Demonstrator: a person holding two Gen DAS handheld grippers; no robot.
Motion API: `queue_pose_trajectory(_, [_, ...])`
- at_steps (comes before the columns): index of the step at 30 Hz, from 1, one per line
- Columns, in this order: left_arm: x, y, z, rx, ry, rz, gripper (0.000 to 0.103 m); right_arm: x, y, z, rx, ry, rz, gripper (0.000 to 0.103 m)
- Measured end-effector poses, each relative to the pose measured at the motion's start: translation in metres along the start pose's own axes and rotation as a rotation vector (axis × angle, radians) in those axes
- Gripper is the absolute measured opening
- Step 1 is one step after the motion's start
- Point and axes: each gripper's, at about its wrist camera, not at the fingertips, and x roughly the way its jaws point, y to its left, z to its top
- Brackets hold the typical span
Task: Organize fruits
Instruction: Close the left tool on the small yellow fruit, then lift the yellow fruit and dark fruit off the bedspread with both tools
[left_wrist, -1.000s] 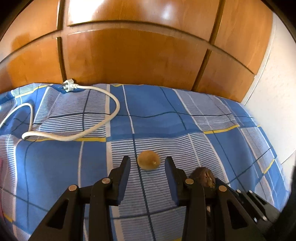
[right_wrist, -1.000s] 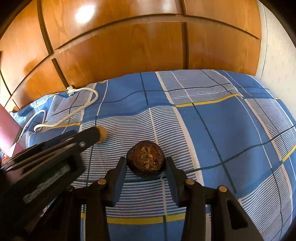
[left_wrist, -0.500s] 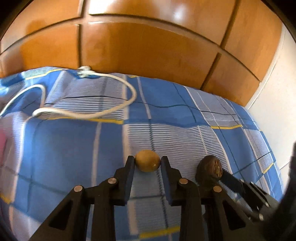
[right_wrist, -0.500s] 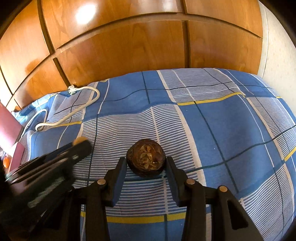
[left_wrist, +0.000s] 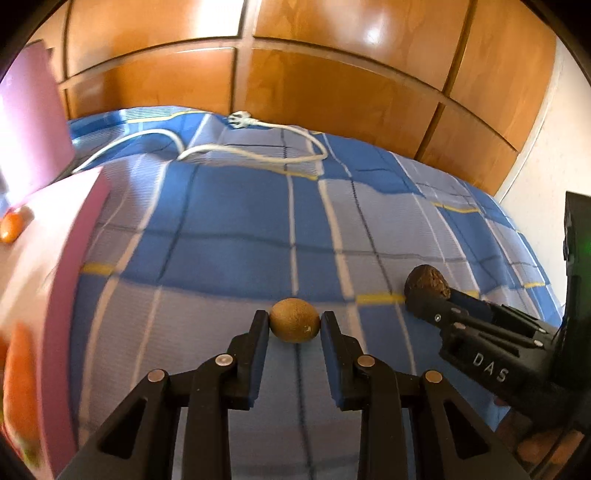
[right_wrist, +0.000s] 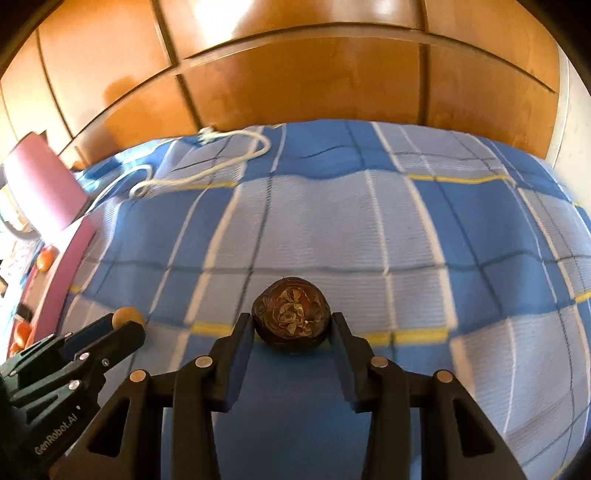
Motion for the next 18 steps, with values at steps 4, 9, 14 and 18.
queue_pose_trajectory(4, [-0.017, 0.006, -0.024, -0.010, -0.009, 0.014, 0.029, -0.014, 0.011, -0.022, 0.002, -0.005, 0.018, 0.043])
queue_pose_trajectory(9, [-0.024, 0.002, -0.042, 0.027, -0.039, 0.027, 0.029, -0.020, 0.022, -0.041, -0.034, -0.036, -0.013, 0.043])
queue_pose_trajectory(14, [-0.024, 0.001, -0.045, 0.033, -0.058, 0.027, 0.029, -0.018, 0.026, -0.043, -0.054, -0.035, -0.050, 0.043])
queue_pose_trajectory(18, [-0.023, 0.000, -0.048, 0.048, -0.072, 0.033, 0.028, -0.017, 0.026, -0.044, -0.054, -0.041, -0.050, 0.043])
